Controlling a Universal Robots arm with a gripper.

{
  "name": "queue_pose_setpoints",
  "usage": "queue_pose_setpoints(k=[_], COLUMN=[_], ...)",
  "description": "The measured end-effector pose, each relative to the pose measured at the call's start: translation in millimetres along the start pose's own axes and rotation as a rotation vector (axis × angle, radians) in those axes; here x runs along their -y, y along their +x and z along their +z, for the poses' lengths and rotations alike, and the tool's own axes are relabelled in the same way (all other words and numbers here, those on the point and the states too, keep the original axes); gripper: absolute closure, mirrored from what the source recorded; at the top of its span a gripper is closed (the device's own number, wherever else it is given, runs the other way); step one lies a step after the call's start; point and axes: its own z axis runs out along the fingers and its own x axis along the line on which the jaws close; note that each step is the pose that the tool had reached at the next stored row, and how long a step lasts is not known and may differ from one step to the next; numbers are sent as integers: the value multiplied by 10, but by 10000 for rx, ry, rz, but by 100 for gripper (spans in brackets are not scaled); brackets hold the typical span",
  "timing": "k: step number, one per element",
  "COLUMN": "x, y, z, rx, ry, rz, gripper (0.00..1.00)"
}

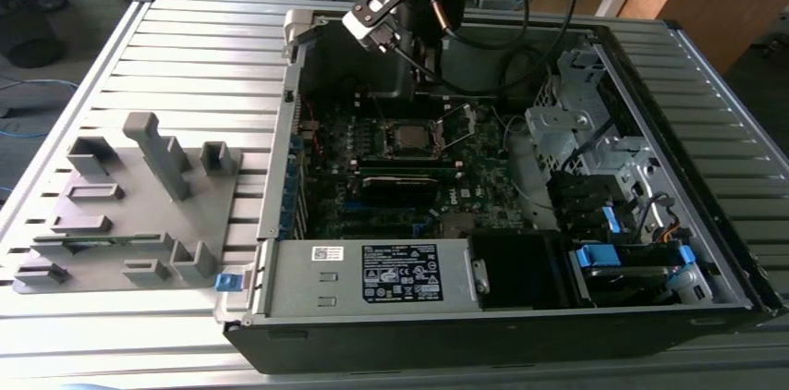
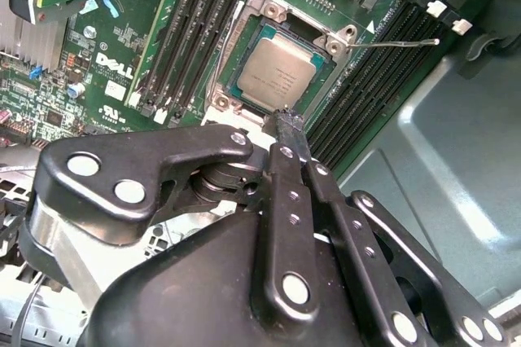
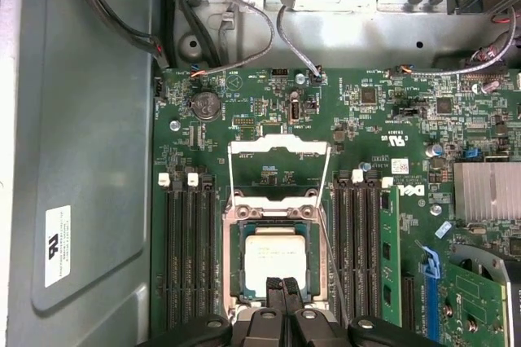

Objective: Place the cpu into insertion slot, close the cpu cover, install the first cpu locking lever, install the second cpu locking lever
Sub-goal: 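Close the cpu cover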

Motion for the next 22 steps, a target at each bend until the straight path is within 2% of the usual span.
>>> queue_pose_setpoints(k=[9,22], x=[-62,-101], y=[1,2], z=[3,7], rx=[1,0], ry=[1,0], rz=[0,0], gripper=[89,89])
